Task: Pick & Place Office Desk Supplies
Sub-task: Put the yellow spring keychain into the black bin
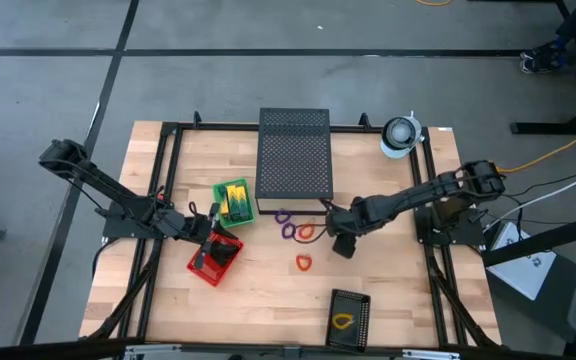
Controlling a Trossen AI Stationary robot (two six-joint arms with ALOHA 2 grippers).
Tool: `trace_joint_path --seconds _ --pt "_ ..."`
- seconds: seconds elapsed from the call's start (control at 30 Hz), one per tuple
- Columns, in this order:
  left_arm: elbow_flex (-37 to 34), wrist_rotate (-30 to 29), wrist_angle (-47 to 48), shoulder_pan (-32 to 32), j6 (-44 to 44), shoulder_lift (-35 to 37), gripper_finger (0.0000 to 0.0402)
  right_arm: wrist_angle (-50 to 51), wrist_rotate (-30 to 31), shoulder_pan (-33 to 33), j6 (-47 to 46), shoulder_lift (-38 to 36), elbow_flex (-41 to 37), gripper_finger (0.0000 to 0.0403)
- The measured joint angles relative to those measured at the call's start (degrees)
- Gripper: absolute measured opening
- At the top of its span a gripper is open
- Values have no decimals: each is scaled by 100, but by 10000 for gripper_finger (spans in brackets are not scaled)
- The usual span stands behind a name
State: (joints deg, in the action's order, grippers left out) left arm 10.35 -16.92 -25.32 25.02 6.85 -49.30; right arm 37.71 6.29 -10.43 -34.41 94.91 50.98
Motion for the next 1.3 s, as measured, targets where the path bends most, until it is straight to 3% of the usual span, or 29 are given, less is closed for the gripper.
trace_joint_path --seconds 0.53,0.67,0.87,1.03,1.3 --pt "0 -10 163 0 -19 0 109 -258 86 542 387 -26 -326 193" --pt "0 -10 175 0 4 0 109 -332 144 547 390 -18 -330 147" --pt "0 -10 173 1 33 0 109 -477 163 557 397 -11 -337 24" --pt "0 -10 168 0 48 0 109 -651 11 513 349 -9 -341 36" --pt "0 -8 162 0 49 0 109 -959 -561 27 300 2 101 21"
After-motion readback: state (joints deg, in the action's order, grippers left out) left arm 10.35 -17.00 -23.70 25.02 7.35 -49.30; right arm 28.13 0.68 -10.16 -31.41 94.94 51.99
